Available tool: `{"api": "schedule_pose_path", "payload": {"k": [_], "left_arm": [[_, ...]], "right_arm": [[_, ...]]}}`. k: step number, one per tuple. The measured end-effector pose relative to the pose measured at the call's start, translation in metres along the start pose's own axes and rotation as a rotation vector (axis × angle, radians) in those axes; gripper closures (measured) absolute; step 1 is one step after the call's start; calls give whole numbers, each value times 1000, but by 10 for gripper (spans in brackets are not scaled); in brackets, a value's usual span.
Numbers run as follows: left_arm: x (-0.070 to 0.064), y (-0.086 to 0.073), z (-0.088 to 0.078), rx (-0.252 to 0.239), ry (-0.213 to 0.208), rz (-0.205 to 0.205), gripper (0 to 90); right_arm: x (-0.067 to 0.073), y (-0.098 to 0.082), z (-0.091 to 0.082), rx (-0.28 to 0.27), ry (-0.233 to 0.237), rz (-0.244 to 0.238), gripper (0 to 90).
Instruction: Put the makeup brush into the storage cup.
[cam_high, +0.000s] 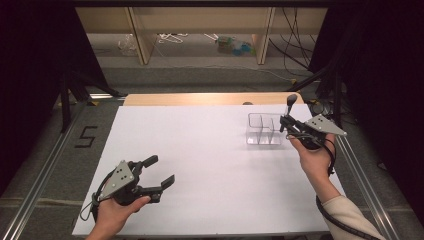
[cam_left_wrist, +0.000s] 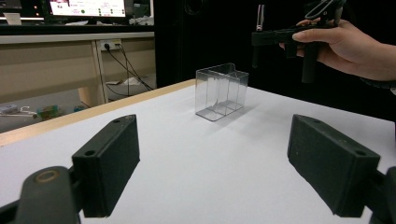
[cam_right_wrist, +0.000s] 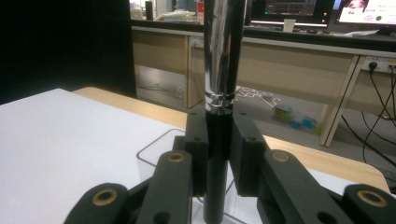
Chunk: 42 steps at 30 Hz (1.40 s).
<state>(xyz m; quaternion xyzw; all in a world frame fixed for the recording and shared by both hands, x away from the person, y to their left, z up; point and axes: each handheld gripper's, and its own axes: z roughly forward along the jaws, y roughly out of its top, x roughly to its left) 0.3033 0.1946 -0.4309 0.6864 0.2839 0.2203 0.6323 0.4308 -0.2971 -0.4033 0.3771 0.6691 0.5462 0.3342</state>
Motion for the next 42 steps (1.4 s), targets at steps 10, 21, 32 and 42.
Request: {"api": "schedule_pose_path", "payload": {"k": [10, 21, 32, 42], "left_arm": [[0, 0, -1, 4, 3, -1, 167], [0, 0, -1, 4, 4, -2, 166], [0, 0, -1, 4, 4, -1, 167], [0, 0, -1, 4, 4, -1, 166]], "right_arm": [[-1, 1, 3, 11, -14, 0, 793], [-1, 5, 5, -2, -17, 2, 793], [-2, 8, 9, 3, -21, -6, 793], [-1, 10, 14, 1, -19, -10, 793]]}}
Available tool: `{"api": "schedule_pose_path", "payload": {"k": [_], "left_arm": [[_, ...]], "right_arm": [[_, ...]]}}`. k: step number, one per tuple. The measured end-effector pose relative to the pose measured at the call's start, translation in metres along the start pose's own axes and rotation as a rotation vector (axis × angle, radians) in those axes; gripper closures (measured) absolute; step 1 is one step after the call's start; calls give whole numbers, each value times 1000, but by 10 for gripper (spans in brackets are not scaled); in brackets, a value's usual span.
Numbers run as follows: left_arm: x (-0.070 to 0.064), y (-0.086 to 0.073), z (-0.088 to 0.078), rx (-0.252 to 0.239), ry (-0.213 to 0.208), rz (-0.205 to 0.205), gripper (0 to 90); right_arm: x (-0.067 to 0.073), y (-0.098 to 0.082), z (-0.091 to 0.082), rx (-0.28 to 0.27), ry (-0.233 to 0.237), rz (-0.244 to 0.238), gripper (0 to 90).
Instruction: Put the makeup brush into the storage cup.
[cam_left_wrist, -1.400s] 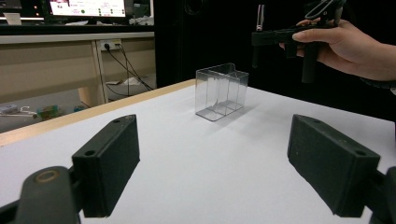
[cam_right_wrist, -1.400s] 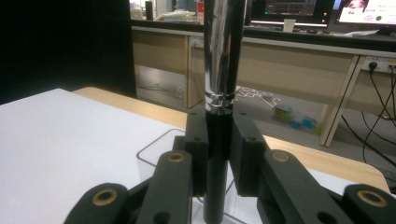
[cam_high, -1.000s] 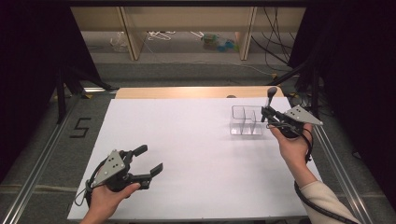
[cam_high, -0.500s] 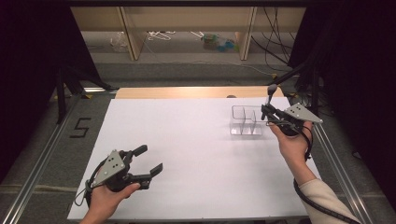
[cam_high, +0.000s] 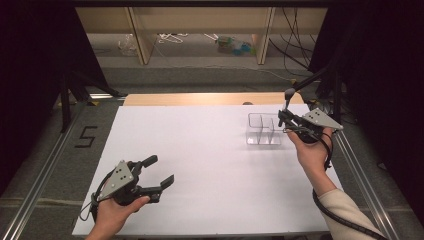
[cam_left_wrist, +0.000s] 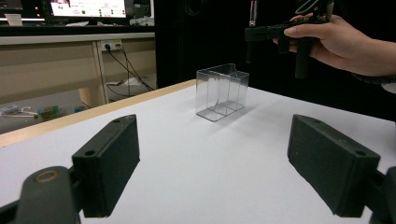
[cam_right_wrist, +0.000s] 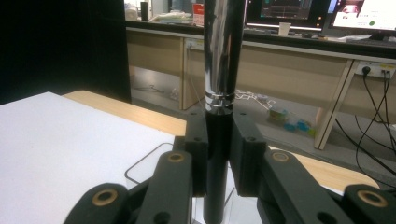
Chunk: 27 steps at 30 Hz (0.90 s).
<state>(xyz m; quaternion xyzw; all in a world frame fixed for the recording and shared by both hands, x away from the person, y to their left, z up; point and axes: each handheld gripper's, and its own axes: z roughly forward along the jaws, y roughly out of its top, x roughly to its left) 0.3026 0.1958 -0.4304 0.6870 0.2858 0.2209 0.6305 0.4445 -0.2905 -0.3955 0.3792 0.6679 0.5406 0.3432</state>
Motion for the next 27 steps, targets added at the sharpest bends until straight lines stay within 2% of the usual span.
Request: {"api": "schedule_pose_path", "payload": {"k": [2, 7, 9, 14, 27], "left_arm": [[0, 0, 0, 0, 0, 0, 167], [0, 0, 0, 0, 0, 0, 166], [0, 0, 0, -1, 0, -1, 166], [0, 0, 0, -1, 0, 0, 166], [0, 0, 0, -1, 0, 0, 166]], "right_arm": [[0, 0, 2, -14, -4, 0, 793], [-1, 2, 3, 5, -8, -4, 793], [-1, 2, 4, -13, -4, 4, 793], [-2, 3, 5, -2, -11, 3, 793], [-6, 5, 8, -15, -25, 4, 793]]}}
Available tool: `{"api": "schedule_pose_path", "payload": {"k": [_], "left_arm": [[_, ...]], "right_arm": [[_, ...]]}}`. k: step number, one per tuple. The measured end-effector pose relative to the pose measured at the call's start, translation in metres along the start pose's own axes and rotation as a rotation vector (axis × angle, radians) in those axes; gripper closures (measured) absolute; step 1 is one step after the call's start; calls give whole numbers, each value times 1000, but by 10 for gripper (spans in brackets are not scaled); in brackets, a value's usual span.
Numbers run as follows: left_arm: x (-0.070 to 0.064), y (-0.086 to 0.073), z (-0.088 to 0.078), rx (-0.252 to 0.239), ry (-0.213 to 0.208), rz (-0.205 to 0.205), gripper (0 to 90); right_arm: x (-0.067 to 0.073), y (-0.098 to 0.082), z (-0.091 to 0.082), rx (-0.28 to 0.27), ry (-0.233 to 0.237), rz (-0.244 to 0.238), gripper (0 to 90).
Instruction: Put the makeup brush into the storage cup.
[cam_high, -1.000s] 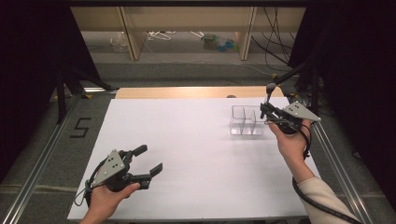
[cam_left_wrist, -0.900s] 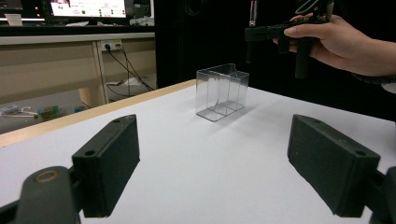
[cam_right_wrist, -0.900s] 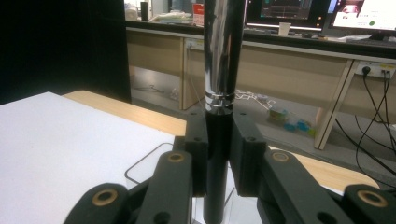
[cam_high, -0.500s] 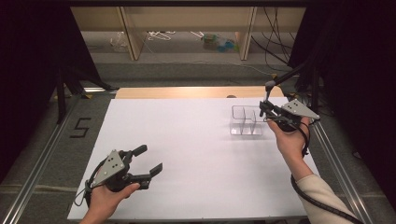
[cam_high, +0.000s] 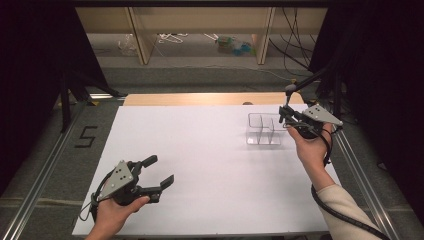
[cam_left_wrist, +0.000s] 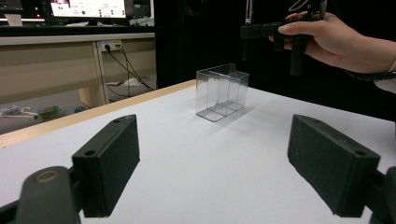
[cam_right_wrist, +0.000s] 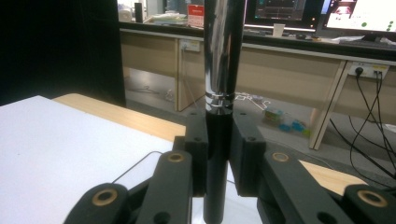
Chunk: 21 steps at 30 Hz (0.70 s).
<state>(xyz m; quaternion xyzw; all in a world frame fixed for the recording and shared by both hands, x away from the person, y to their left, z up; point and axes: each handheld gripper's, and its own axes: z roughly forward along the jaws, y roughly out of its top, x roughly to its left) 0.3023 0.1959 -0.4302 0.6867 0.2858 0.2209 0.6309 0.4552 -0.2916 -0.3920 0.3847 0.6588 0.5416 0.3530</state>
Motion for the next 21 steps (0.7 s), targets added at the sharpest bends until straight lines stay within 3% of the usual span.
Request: {"api": "schedule_pose_path", "payload": {"k": [7, 8, 10, 21], "left_arm": [[0, 0, 0, 1, 0, 0, 166], [0, 0, 0, 1, 0, 0, 167], [0, 0, 0, 1, 0, 0, 166], [0, 0, 0, 1, -1, 0, 167]], "right_arm": [[-2, 1, 1, 0, -7, 8, 793], [-3, 1, 0, 19, -6, 5, 793], [-3, 1, 1, 0, -6, 5, 793], [-5, 2, 3, 4, -9, 8, 793]]}}
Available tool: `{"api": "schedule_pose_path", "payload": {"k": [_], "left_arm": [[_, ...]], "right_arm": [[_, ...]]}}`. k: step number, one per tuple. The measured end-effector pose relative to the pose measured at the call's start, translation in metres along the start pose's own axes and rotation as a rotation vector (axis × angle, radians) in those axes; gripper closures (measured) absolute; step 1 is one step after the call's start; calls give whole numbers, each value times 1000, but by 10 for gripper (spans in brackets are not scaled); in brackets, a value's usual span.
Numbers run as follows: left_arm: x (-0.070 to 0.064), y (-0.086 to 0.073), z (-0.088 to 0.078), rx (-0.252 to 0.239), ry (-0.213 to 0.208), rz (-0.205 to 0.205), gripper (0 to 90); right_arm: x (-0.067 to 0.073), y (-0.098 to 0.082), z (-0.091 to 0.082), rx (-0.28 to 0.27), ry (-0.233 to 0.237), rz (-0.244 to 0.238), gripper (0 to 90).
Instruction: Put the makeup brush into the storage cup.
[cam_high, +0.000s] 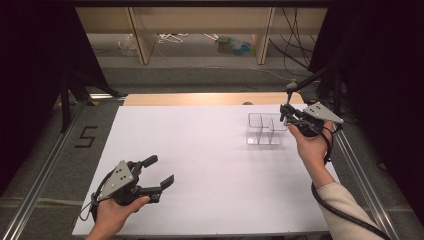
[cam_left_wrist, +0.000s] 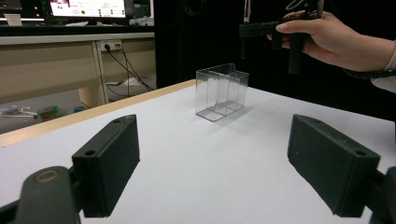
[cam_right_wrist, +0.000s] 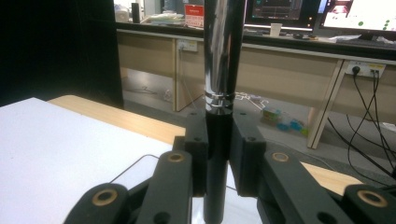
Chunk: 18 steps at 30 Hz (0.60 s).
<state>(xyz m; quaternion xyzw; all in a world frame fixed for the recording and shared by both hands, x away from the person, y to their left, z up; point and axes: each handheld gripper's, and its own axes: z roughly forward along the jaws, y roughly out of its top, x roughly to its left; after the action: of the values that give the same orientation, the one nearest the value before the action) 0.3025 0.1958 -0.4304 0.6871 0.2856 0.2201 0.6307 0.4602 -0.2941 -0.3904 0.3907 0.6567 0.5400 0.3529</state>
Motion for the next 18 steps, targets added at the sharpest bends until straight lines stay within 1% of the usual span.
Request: {"api": "schedule_pose_path", "payload": {"k": [1, 4, 6, 8, 10, 16, 17, 18], "left_arm": [[0, 0, 0, 0, 0, 0, 167], [0, 0, 0, 1, -1, 1, 167], [0, 0, 0, 0, -1, 0, 166], [0, 0, 0, 0, -1, 0, 166], [0, 0, 0, 0, -1, 0, 167], [0, 0, 0, -1, -2, 0, 166], [0, 0, 0, 0, -2, 1, 166], [0, 0, 0, 1, -2, 0, 167]], "right_arm": [[-1, 0, 0, 1, 1, -7, 793], [-1, 0, 1, -1, -1, -2, 793], [-2, 0, 1, 17, 3, 2, 793], [-3, -1, 3, 3, -4, -2, 793], [-2, -1, 3, 7, -2, 4, 793], [-4, -1, 5, 5, -7, -9, 793], [-4, 0, 5, 17, -6, -2, 793], [-5, -1, 6, 10, -7, -7, 793]]}}
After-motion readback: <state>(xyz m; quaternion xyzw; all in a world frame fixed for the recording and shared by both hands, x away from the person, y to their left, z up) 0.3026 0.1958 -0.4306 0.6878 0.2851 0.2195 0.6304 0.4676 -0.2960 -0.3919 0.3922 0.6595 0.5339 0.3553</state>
